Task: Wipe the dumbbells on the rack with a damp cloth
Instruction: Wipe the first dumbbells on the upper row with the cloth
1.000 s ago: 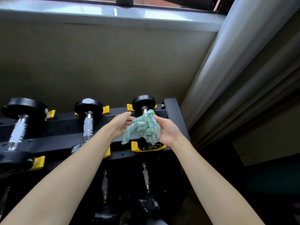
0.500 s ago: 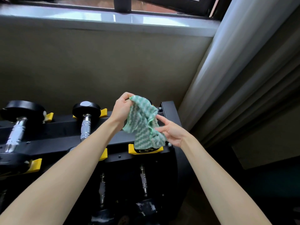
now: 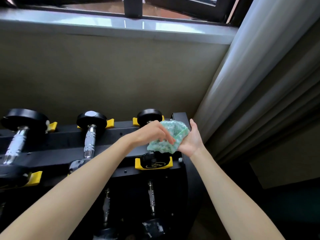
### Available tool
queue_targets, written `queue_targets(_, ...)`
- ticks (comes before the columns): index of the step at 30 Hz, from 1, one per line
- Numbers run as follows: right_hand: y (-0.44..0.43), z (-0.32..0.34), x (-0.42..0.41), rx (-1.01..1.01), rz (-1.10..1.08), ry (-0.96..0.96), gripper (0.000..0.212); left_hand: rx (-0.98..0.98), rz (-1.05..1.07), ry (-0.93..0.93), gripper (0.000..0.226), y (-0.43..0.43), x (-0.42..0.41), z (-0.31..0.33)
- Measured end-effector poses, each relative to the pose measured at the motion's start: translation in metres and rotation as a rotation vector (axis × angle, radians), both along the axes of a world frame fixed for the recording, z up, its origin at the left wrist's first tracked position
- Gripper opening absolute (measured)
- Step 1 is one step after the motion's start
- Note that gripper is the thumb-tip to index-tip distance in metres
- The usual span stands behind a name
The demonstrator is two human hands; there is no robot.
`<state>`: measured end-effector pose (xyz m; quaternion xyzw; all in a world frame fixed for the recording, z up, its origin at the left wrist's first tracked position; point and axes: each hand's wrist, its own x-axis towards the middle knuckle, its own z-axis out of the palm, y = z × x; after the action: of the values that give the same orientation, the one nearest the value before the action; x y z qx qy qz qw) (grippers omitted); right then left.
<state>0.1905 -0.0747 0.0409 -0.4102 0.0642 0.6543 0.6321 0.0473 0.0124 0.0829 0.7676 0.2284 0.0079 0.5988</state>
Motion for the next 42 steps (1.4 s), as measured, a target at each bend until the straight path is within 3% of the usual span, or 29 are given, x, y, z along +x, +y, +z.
queue_targets(2, 0.002, 0.000, 0.004, 0.040, 0.066, -0.071, 0.047, -0.093, 0.296, -0.103, 0.033, 0.005, 0.002, -0.003)
queue_targets(4, 0.009, -0.001, 0.008, 0.065, 0.059, -0.103, 0.046, -0.084, 0.505, -0.147, 0.023, 0.014, 0.004, -0.011)
queue_targets(8, 0.026, -0.005, 0.010, 0.019, 0.124, -0.130, 0.037, -0.046, 0.225, 0.148, 0.025, 0.032, -0.004, -0.032)
queue_targets(9, 0.032, -0.008, 0.010, -0.010, 0.135, -0.154, 0.037, -0.072, 0.211, 0.180, 0.040, 0.038, -0.008, -0.039)
queue_targets(11, 0.045, -0.016, 0.013, -0.047, 0.134, -0.196, 0.036, -0.088, 0.283, 0.203, 0.060, 0.050, -0.015, -0.047)
queue_targets(13, 0.058, -0.026, 0.015, -0.131, 0.110, -0.289, 0.037, -0.104, 0.440, 0.171, 0.051, 0.060, -0.016, -0.053)
queue_targets(15, 0.073, -0.043, 0.017, -0.248, 0.069, -0.411, 0.035, -0.124, 0.595, 0.135, 0.031, 0.068, -0.012, -0.062)
queue_targets(18, 0.089, -0.071, 0.016, -0.414, 0.030, -0.603, 0.046, -0.028, 0.772, 0.192, 0.029, 0.074, -0.005, -0.082)
queue_targets(20, 0.093, -0.085, 0.015, -0.471, 0.020, -0.768, 0.043, 0.075, 0.887, 0.247, 0.030, 0.076, 0.000, -0.101)
queue_targets(22, 0.091, -0.091, 0.010, -0.482, 0.038, -1.033, 0.041, 0.150, 0.947, 0.288, 0.031, 0.072, 0.007, -0.116)
queue_targets(25, 0.086, -0.098, 0.002, -0.507, 0.062, -1.466, 0.045, 0.328, 0.965, 0.530, 0.035, 0.063, 0.015, -0.130)
queue_targets(27, 0.084, -0.101, -0.001, -0.420, 0.114, -1.573, 0.029, 0.358, 0.967, 0.571, 0.030, 0.061, 0.017, -0.133)
queue_targets(29, 0.086, -0.098, -0.003, -0.306, 0.218, -1.457, 0.013, 0.196, 0.935, 0.469, 0.021, 0.061, 0.021, -0.132)
queue_targets(31, 0.088, -0.096, -0.004, -0.257, 0.311, -1.220, 0.027, -0.013, 0.890, 0.377, 0.033, 0.057, 0.026, -0.130)
queue_targets(34, 0.090, -0.097, -0.005, -0.196, 0.317, -0.981, 0.026, -0.227, 0.901, 0.221, 0.035, 0.051, 0.035, -0.128)
queue_targets(38, 0.099, -0.100, -0.008, -0.239, 0.254, -0.955, 0.009, -0.168, 1.036, 0.155, 0.035, 0.059, 0.041, -0.128)
queue_targets(42, 0.109, -0.101, -0.009, -0.292, 0.337, -0.985, 0.018, -0.098, 0.964, 0.249, 0.048, 0.073, 0.040, -0.127)
